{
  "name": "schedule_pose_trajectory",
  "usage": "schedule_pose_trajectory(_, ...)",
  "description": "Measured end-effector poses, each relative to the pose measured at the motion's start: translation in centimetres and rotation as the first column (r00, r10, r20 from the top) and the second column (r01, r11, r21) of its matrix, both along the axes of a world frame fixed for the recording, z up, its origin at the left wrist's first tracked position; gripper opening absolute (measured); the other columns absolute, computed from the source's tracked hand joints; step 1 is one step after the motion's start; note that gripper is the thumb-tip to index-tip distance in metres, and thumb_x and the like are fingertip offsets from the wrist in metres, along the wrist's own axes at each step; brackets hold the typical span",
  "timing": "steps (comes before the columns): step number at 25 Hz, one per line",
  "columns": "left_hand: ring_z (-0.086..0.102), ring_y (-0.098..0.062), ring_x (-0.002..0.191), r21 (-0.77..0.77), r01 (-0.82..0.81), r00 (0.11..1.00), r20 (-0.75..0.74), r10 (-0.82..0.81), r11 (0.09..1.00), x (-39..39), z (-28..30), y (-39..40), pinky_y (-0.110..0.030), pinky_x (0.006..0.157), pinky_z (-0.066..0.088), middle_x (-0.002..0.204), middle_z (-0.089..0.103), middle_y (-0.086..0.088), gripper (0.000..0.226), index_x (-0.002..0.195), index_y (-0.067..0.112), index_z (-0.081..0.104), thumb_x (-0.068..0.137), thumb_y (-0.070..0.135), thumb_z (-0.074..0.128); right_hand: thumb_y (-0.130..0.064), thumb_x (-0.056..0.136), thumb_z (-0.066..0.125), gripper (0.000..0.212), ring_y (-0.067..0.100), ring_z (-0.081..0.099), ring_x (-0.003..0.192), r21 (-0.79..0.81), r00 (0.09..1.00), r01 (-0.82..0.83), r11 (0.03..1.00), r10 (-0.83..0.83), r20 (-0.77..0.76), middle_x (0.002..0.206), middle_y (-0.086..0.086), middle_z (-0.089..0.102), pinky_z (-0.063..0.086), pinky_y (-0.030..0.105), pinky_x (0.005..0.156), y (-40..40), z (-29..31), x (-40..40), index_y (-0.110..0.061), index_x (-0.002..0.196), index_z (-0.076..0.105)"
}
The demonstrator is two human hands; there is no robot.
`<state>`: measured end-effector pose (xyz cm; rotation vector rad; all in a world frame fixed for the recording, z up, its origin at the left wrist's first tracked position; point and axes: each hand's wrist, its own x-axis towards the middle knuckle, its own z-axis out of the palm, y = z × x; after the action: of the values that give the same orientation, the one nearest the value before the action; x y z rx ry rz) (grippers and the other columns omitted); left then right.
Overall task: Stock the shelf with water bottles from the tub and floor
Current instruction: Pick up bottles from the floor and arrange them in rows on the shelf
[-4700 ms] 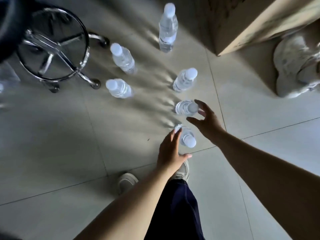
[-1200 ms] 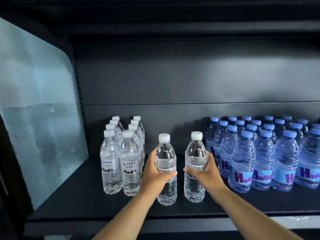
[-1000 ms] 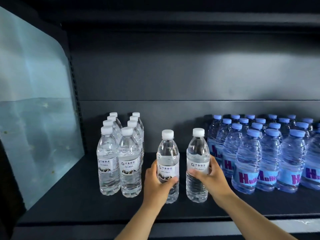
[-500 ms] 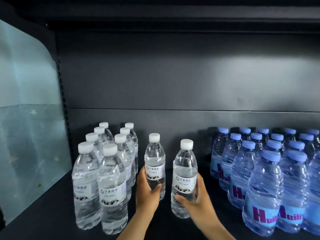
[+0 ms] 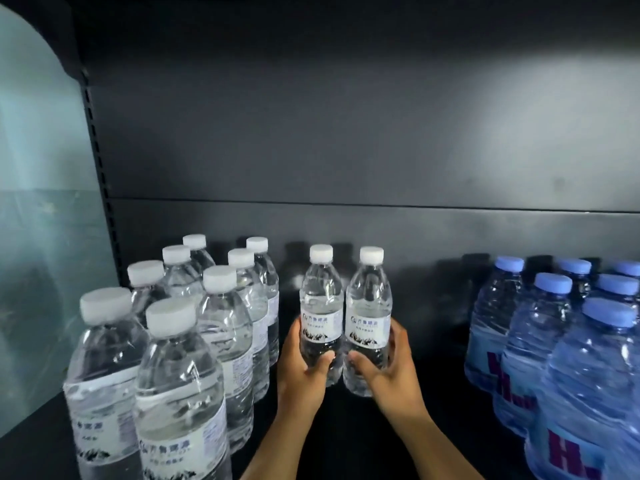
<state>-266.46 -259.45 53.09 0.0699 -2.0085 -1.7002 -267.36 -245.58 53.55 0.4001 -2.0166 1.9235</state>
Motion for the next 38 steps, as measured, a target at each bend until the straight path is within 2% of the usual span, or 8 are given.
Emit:
schedule_pose_trajectory(4, 0.045, -0.007, 0.127, -0.089, -0.026, 0.999, 0.018, 0.028, 0.996, -0.9, -0.3, -0.1, -0.024, 0.106, 0.033, 0.141, 0.047, 0.002, 0.077, 0.146, 0.023, 0.027, 0.082, 0.007, 0.066, 0.006, 0.075, 0.072, 0.068, 0.002, 0.06, 0.108, -0.001, 1.0, 0.021, 1.0, -0.021, -0.01, 0.121, -0.002, 0.06, 0.049, 0.021, 0.093, -0.4, -0.4, -1.9, -0.027, 0.126, 0.041)
schedule_pose_trajectory(9, 0.028, -0.002, 0.131, -0.214, -0.08, 0.996, 0.01, 0.085, 0.974, -0.8, -0.1, -0.1, -0.014, 0.105, 0.019, 0.152, 0.029, -0.001, 0.076, 0.148, 0.02, 0.017, 0.088, 0.014, 0.061, -0.004, 0.077, 0.074, 0.063, -0.013, 0.058, 0.101, 0.029, 0.999, 0.05, 0.998, -0.05, -0.004, 0.112, -0.018, 0.061, 0.05, 0.018, 0.091, -0.7, -0.3, -2.0, -0.036, 0.122, 0.043)
schedule_pose_trajectory(13, 0.027, -0.009, 0.137, -0.271, -0.136, 0.99, -0.01, 0.138, 0.953, -1.0, -0.3, -0.1, -0.014, 0.105, 0.019, 0.152, 0.027, -0.002, 0.073, 0.149, 0.023, 0.016, 0.09, 0.019, 0.059, -0.02, 0.071, 0.08, 0.068, 0.002, 0.052, 0.111, 0.125, 0.987, 0.161, 0.979, -0.161, -0.015, 0.114, -0.023, 0.044, 0.046, 0.032, 0.1, -0.6, -0.7, -2.3, -0.033, 0.128, 0.046)
schedule_pose_trajectory(17, 0.025, 0.004, 0.127, -0.286, -0.16, 0.987, -0.026, 0.159, 0.945, -1.0, -0.2, -0.1, -0.006, 0.098, 0.015, 0.153, 0.028, 0.002, 0.072, 0.148, 0.025, 0.017, 0.09, 0.017, 0.059, -0.027, 0.069, 0.082, 0.065, 0.003, 0.053, 0.108, 0.12, 0.986, 0.157, 0.98, -0.162, 0.038, 0.117, -0.011, 0.049, 0.048, 0.039, 0.099, -0.7, -0.7, -2.4, -0.032, 0.124, 0.049)
schedule_pose_trajectory(26, 0.029, -0.011, 0.139, -0.334, -0.147, 0.982, 0.067, 0.179, 0.931, -0.3, 0.5, 0.3, -0.013, 0.099, 0.019, 0.155, 0.024, 0.003, 0.072, 0.149, 0.027, 0.011, 0.092, 0.023, 0.055, -0.021, 0.073, 0.079, 0.063, 0.009, 0.052, 0.116, 0.152, 0.983, 0.17, 0.974, -0.179, 0.047, 0.123, -0.005, 0.051, 0.044, 0.037, 0.104, -0.8, -0.9, -2.3, -0.026, 0.128, 0.049)
schedule_pose_trajectory(29, 0.037, -0.016, 0.136, -0.441, -0.156, 0.965, 0.125, 0.232, 0.884, 0.6, 1.6, 0.6, -0.023, 0.102, 0.032, 0.154, 0.028, 0.0, 0.074, 0.15, 0.023, 0.007, 0.093, 0.024, 0.054, -0.016, 0.077, 0.076, 0.06, 0.012, 0.053, 0.117, 0.173, 0.981, 0.169, 0.97, -0.182, 0.067, 0.127, 0.001, 0.054, 0.043, 0.035, 0.105, 0.0, -0.5, -1.0, -0.021, 0.13, 0.048)
schedule_pose_trajectory(33, 0.056, -0.025, 0.115, -0.569, -0.088, 0.894, 0.316, 0.316, 0.818, 1.2, 5.0, 0.6, -0.036, 0.092, 0.049, 0.141, 0.044, -0.01, 0.067, 0.151, 0.017, 0.005, 0.097, 0.019, 0.046, -0.011, 0.083, 0.069, 0.053, 0.013, 0.049, 0.121, 0.317, 0.985, 0.164, 0.934, -0.174, 0.003, 0.129, 0.0, 0.053, 0.041, 0.029, 0.103, 2.2, 2.1, 1.4, -0.017, 0.131, 0.049)
schedule_pose_trajectory(38, 0.03, -0.029, 0.139, -0.795, 0.149, 0.883, 0.375, 0.284, 0.588, 6.2, 9.9, 1.1, -0.038, 0.11, 0.036, 0.154, 0.022, -0.011, 0.079, 0.15, 0.02, 0.006, 0.091, 0.016, 0.057, -0.016, 0.086, 0.066, 0.054, 0.02, 0.041, 0.128, 0.658, 0.986, 0.162, 0.736, -0.098, -0.134, 0.136, 0.003, 0.044, 0.031, 0.025, 0.106, 4.5, 7.6, 5.9, -0.018, 0.135, 0.046)
